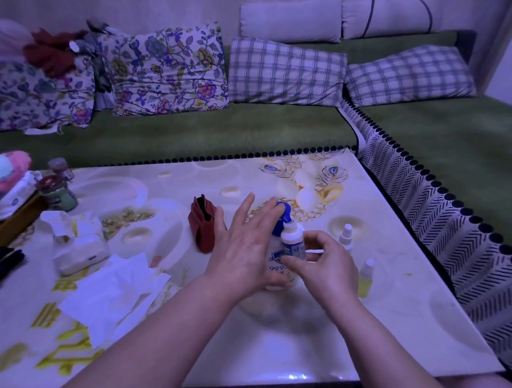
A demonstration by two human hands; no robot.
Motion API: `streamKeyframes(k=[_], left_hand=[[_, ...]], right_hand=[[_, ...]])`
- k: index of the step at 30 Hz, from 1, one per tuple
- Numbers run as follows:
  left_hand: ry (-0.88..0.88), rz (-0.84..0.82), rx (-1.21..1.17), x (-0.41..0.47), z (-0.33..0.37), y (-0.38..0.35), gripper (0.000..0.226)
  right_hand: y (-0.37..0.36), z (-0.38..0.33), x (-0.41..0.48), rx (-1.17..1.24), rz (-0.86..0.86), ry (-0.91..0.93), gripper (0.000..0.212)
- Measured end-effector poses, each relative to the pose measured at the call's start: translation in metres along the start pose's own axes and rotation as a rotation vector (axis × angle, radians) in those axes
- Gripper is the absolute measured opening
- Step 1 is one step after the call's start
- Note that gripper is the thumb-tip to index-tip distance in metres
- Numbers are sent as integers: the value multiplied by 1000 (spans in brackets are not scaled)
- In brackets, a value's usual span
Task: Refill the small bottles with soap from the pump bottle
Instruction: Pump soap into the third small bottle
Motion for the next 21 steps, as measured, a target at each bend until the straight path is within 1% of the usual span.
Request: streamKeyframes(k=[6,14,21], left_hand=[[-16,-1,6,-2,1,0,116],[-29,-25,70,0,0,-5,114],[-39,-19,70,2,0,-3,107]], right_hand=[[-2,0,0,-14,8,11,35],[-3,6,0,-41,3,1,34],[-4,5,0,-45,5,-12,33]])
Point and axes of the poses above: each hand's wrist, its own x-axis towards the middle knuckle, its own y-axis out of the back of the hand, z = x × y, the point moved 2 cm from there along x, towards the middle knuckle, and after that the axes turned 15 degrees about -y, right-handed, at the moved point
